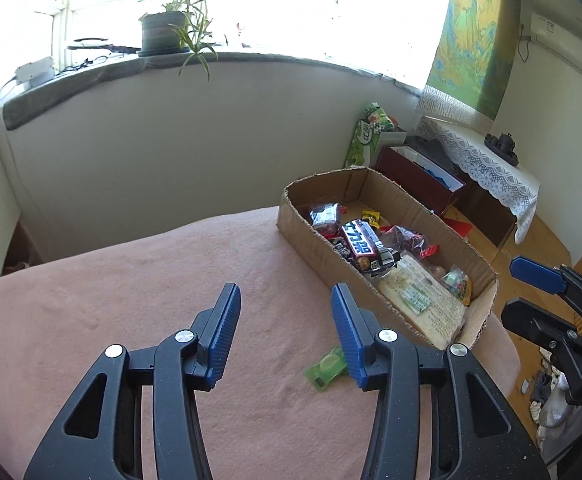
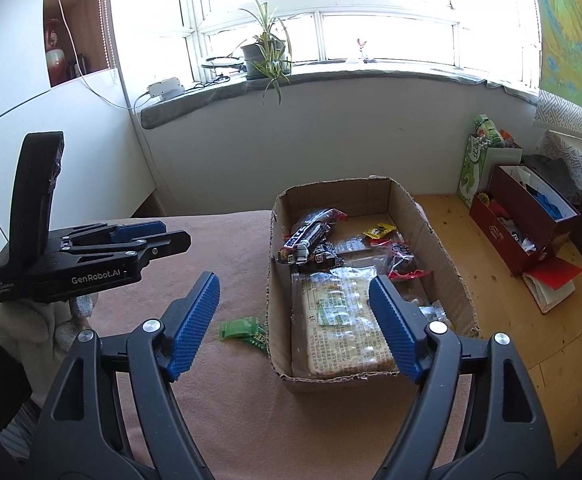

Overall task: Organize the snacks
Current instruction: 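Withdraw both grippers from the box toward the two green packets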

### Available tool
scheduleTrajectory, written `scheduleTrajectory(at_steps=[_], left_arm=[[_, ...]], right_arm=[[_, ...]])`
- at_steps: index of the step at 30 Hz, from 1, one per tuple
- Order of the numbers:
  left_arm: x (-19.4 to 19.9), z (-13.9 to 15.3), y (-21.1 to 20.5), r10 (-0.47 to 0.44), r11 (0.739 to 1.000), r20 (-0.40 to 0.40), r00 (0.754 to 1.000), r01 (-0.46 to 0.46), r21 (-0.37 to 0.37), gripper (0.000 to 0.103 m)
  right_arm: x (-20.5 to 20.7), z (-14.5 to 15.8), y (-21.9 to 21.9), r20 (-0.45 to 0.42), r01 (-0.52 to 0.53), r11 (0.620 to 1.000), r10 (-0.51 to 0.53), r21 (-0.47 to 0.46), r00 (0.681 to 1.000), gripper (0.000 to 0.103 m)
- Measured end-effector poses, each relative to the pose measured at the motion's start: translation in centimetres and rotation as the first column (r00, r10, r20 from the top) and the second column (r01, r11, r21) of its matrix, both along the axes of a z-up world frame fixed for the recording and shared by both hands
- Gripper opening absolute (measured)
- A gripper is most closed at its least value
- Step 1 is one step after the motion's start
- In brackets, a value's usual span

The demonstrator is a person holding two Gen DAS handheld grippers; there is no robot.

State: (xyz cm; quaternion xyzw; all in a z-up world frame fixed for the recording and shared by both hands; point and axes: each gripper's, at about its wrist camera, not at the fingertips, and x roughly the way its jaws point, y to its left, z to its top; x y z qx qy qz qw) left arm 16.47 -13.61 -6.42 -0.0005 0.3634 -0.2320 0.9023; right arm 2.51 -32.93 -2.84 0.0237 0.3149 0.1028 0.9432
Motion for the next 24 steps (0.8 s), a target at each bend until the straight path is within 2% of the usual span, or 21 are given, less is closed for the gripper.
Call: scheduleTrajectory(at_steps=[9, 12, 14, 18, 24], left_arm=[[0.4, -2.5, -1.5, -0.051, 0.999, -0.085, 0.995, 0.051, 0.006, 0.045], [1.1, -3.4, -2.5, -0.076, 0.997, -0.127, 0.989, 0.077, -0.001, 0.032], [1.8, -4.1, -3.1, -0.093, 0.996, -0.166, 0.982, 0.092, -0.013, 0.018], [2.8, -5.3, -4.5, -0.116, 0.993, -0.213, 0.97, 0.116, -0.011, 0.012], [3.8, -7.4, -6.0, -0.151, 0.988, -0.294, 0.944, 0.156, -0.006, 0.009]], right_arm=[[-3.0, -2.3, 1.5, -0.038, -0.033, 0.999, 0.033, 0.003, 0.999, 0.08], [-3.6, -2.9, 1.0, -0.052, -0.022, 1.0, 0.023, 0.018, 0.998, 0.08], [-3.8, -3.2, 0.5, -0.059, -0.01, 1.0, 0.012, 0.03, 0.998, 0.08], [-4.0, -3.8, -0.6, -0.073, 0.017, 0.999, -0.014, 0.044, 0.997, 0.08], [-4.2, -4.8, -2.0, -0.104, 0.056, 0.996, -0.049, 0.066, 0.993, 0.08]])
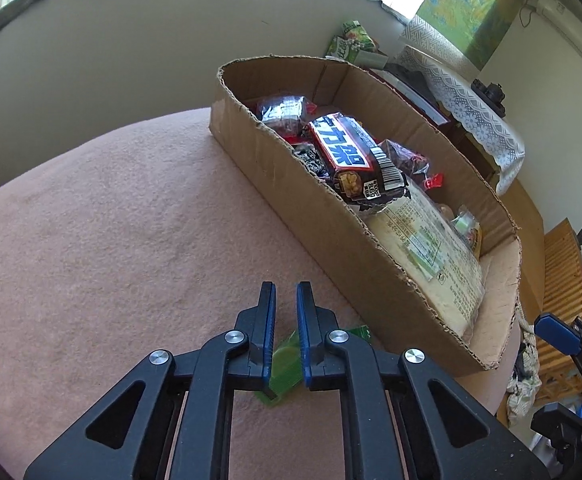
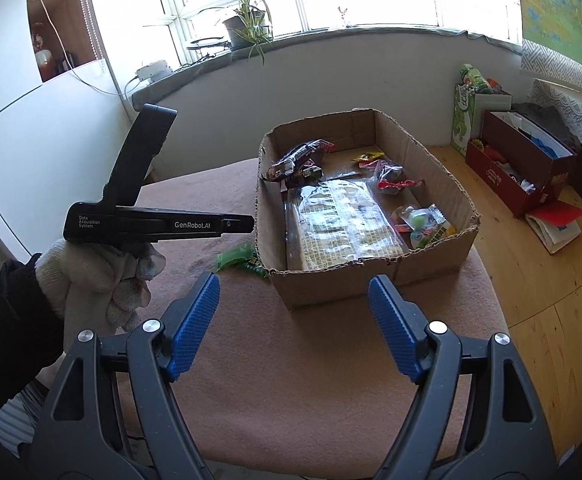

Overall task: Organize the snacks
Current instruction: 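Withdraw both grippers from the box toward the two green packets, then grasp the light-green candy with the left gripper while the right grasps the dark-green packet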

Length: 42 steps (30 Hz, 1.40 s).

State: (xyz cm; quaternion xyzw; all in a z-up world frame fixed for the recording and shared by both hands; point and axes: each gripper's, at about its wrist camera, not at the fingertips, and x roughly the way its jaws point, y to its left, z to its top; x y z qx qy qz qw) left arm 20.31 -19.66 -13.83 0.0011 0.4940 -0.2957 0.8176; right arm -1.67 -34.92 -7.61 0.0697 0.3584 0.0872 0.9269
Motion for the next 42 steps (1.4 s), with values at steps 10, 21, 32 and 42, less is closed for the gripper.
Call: scheduleTrajectory(at_steps=[10, 21, 32, 42], left_arm=[[-1.5, -0.6, -1.5, -0.109, 0.993, 0.001, 0.994, 0.109, 0.045, 0.009], [-6.8, -0.3, -0.4, -0.229, 0.969, 0.069, 0.971, 0.221, 0.108, 0.009], [-8.0, 2.2, 4.7, -0.141, 0.99, 0.131, 0.981, 0.142, 0.004, 0.022], [-7.5, 1.2, 7.2, -0.067, 0.998, 0.095, 0.993, 0.067, -0.003, 0.025]], right_arm=[[0.4, -1.2, -1.5, -0.041, 0.045, 0.998, -0.044, 0.033, 0.998, 0.08], [0.2, -2.1, 0.1, -0.067, 0.015, 0.999, -0.013, 0.033, 0.998, 0.08], [0.1, -2.8, 3.2, -0.073, -0.055, 0.998, 0.057, 0.032, 0.996, 0.08], [1.1, -5.1, 8.2, -0.117, -0.161, 0.987, 0.163, 0.029, 0.98, 0.08]])
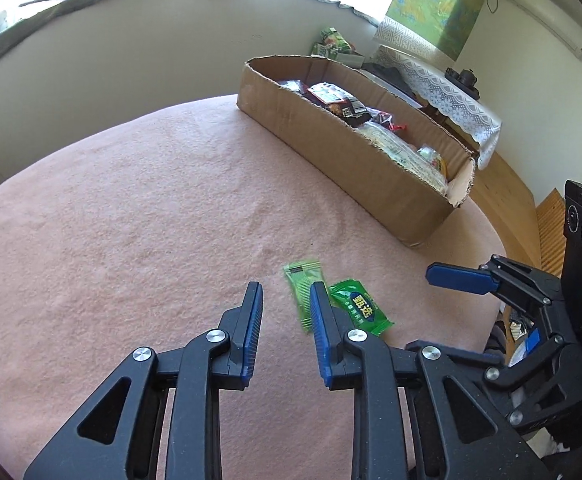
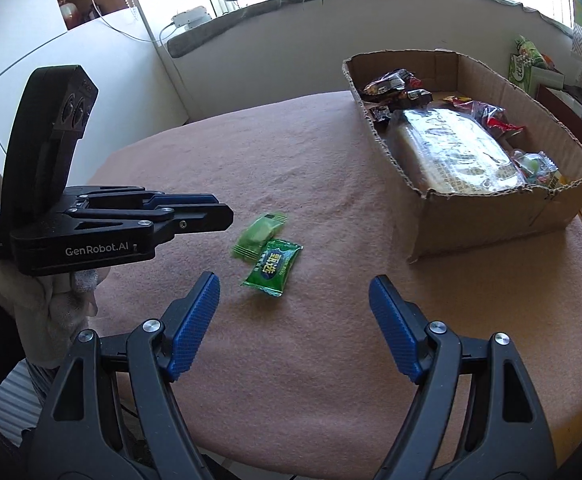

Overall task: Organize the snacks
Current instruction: 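Grasp the light-green candy with the left gripper while the right grasps the dark-green packet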

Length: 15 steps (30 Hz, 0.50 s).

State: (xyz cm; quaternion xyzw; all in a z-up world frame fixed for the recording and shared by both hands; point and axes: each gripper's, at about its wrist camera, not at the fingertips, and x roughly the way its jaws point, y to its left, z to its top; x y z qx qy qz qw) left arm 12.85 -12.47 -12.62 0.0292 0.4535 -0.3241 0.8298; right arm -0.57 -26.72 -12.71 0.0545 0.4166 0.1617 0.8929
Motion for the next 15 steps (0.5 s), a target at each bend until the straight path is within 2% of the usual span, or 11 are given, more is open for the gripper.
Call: scheduleTrajectory(at_steps=[1, 3, 5, 7, 15], left_arm=[[-0.1, 0.0, -0.2, -0.004, 1.0, -0.002, 1.0, 0.004, 0.0, 0.031], [-0.2, -0.1, -0.9, -0.015, 1.0, 0.0, 1.0, 0.015, 0.012, 0.033], [-0.3, -0.3, -1.6, -0.023, 0.999, 0.007, 1.0, 0.023, 0.03, 0.033], [-0.3, -0.7, -2.0, -0.031, 0.999, 0.001, 1.0, 0.031, 0.042, 0.033], [0.0, -1.5, -2.3, -0.011, 0.996, 0.013, 1.0, 0.01, 0.091, 0.033]], right_arm=[[0.1, -0.1, 0.4, 0.0, -0.011, 1.0, 0.011, -0.007, 1.0, 0.08], [0.2, -0.4, 1.3, 0.005, -0.021, 0.999, 0.021, -0.039, 1.0, 0.079], [0.4, -0.6, 1.9, 0.002, -0.028, 0.997, 0.028, -0.07, 1.0, 0.064], [0.6, -1.0, 2.1, -0.011, -0.035, 0.996, 0.034, -0.077, 0.999, 0.058], [1.1, -1.6, 2.1, -0.032, -0.02, 0.995, 0.017, -0.093, 0.999, 0.051]])
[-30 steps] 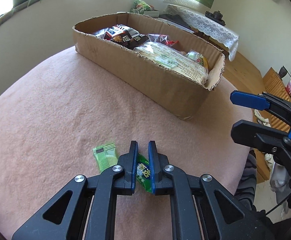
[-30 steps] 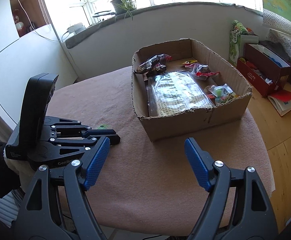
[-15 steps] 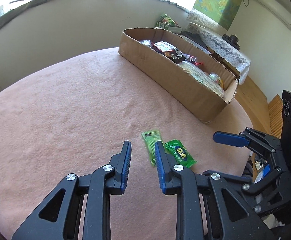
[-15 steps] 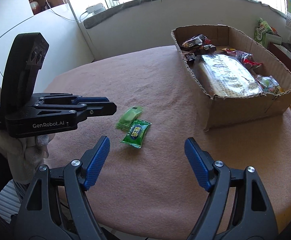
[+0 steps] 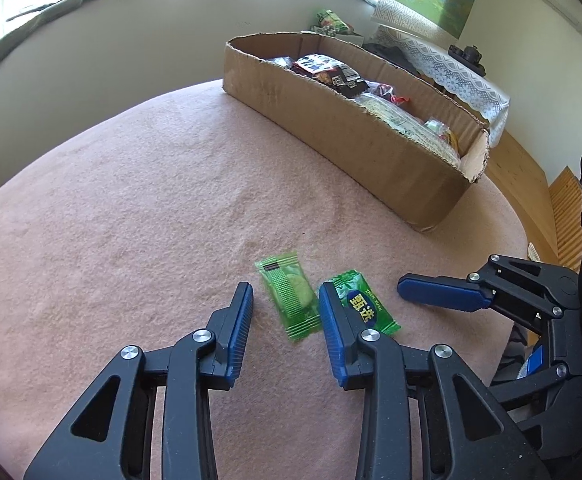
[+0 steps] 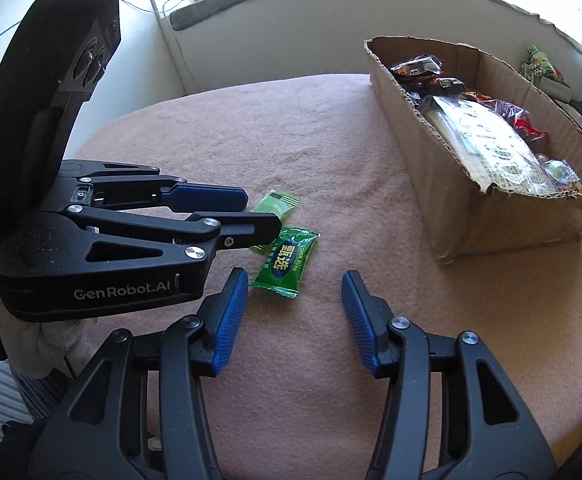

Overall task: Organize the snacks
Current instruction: 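Grasp the light-green candy with the left gripper while the right grasps the dark-green packet, then carry the light-green candy and dark-green packet with both grippers over the box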

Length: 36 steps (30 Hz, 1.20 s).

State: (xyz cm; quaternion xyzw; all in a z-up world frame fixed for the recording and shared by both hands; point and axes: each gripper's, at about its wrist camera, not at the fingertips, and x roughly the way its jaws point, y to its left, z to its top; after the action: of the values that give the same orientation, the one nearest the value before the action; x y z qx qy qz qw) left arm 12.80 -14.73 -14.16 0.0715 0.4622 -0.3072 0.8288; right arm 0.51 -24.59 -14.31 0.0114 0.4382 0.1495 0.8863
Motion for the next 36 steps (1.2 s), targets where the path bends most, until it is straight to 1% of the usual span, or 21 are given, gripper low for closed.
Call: scheduleTrajectory(at_steps=[4, 8, 13, 15, 18, 20, 25, 31, 36], left_arm=[[0.1, -0.3, 0.4, 0.009, 1.0, 0.01, 1.0, -0.009, 0.015, 0.029], [0.1, -0.4, 1.0, 0.014, 1.0, 0.009, 1.0, -0.014, 0.005, 0.024], [0.0, -0.4, 1.9, 0.027, 1.0, 0.009, 1.0, -0.027, -0.003, 0.02], [0.0, -0.4, 2.3, 0.038, 0.999, 0.006, 0.999, -0.038, -0.008, 0.018], [0.1, -0.6, 2.9, 0.057, 0.998, -0.003, 0.998, -0.057, -0.023, 0.013], [0.0, -0.6, 3.2, 0.069, 0.997, -0.005, 0.998, -0.069, -0.033, 0.01], [-0.2, -0.5, 3.6, 0.099, 0.994, -0.001, 0.995, -0.099, -0.056, 0.008], [-0.6, 0.2, 4.1, 0.127, 0.988, 0.004, 0.992, -0.126, -0.094, 0.006], [-0.8, 1.3, 4.3, 0.14, 0.984, 0.023, 0.99, -0.136, -0.115, 0.005]], right_arm=[[0.3, 0.1, 0.3, 0.0, -0.002, 1.0, 0.002, -0.001, 1.0, 0.051], [0.9, 0.0, 0.8, -0.001, -0.004, 1.0, 0.004, -0.002, 1.0, 0.051], [1.7, -0.1, 1.3, -0.002, -0.005, 1.0, 0.005, -0.001, 1.0, 0.05], [2.0, -0.2, 1.5, -0.005, -0.004, 1.0, 0.004, -0.007, 1.0, 0.047], [2.8, -0.3, 1.8, 0.0, -0.002, 1.0, 0.002, -0.022, 1.0, 0.038], [3.1, -0.3, 2.1, 0.006, -0.004, 0.999, 0.004, -0.048, 1.0, 0.024], [2.9, -0.3, 2.4, 0.017, -0.023, 0.996, 0.024, -0.082, 1.0, 0.023], [2.4, 0.2, 1.7, 0.029, -0.012, 0.999, 0.013, -0.048, 0.999, 0.021], [2.1, 1.2, 1.6, 0.047, -0.021, 0.999, 0.023, -0.044, 0.999, 0.021]])
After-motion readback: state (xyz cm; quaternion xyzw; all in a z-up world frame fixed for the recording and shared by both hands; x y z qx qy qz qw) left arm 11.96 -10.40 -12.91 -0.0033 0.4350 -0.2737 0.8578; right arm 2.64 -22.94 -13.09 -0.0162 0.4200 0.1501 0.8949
